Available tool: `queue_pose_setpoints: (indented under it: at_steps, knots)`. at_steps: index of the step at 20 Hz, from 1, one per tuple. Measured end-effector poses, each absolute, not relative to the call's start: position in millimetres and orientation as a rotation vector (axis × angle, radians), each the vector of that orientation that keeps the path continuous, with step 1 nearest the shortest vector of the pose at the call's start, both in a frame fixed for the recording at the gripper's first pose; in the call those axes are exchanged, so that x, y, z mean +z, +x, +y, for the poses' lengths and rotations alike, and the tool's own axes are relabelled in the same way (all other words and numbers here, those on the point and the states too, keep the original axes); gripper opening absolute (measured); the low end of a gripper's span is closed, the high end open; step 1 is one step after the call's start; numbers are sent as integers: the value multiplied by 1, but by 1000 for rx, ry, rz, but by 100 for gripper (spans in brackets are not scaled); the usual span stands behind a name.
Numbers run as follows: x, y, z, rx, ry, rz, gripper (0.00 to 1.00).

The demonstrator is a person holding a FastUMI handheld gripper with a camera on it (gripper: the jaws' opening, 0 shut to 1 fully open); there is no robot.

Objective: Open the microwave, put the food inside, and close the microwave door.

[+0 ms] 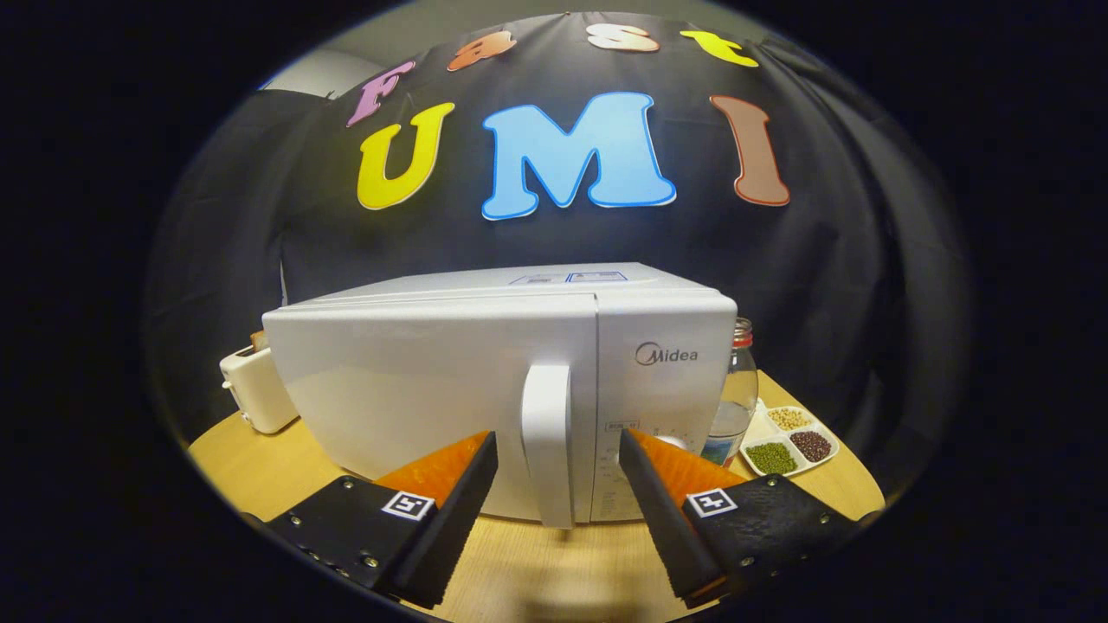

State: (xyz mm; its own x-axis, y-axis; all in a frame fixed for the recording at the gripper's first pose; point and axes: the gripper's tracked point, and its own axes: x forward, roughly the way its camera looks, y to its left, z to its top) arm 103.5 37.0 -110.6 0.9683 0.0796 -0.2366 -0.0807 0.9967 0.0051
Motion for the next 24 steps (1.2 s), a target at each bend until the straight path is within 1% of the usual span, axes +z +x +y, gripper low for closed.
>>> queue_pose_setpoints:
  at_steps: [3, 4, 5, 6, 7, 9, 10, 12, 13, 14, 15, 16, 17, 18, 19, 22, 24]
  knots:
    - [-117, 107, 36, 66, -34, 244, 91]
    - [-119, 109, 33, 57, -56, 248, 89]
    - [-121, 108, 31, 44, -63, 254, 84]
    - [-119, 107, 30, 44, -53, 257, 68]
    - [-120, 108, 30, 43, -45, 258, 63]
    - [-122, 108, 37, 64, -32, 267, 63]
    - [-122, 111, 36, 52, -40, 263, 51]
    - [-121, 109, 36, 52, -35, 274, 45]
    - [-123, 108, 36, 58, -21, 288, 44]
    - [-122, 110, 35, 65, -26, 294, 34]
    - [-128, 113, 38, 53, -24, 308, 34]
    - [-123, 106, 37, 51, -33, 313, 30]
    - [-88, 67, 36, 18, -49, 317, 25]
    - [-119, 131, 47, 70, -65, 311, 4]
    - [-116, 109, 40, 58, -64, 319, 4]
    - [-125, 103, 42, 76, -51, 348, 5]
    - [-126, 84, 47, 87, -89, 342, 5]
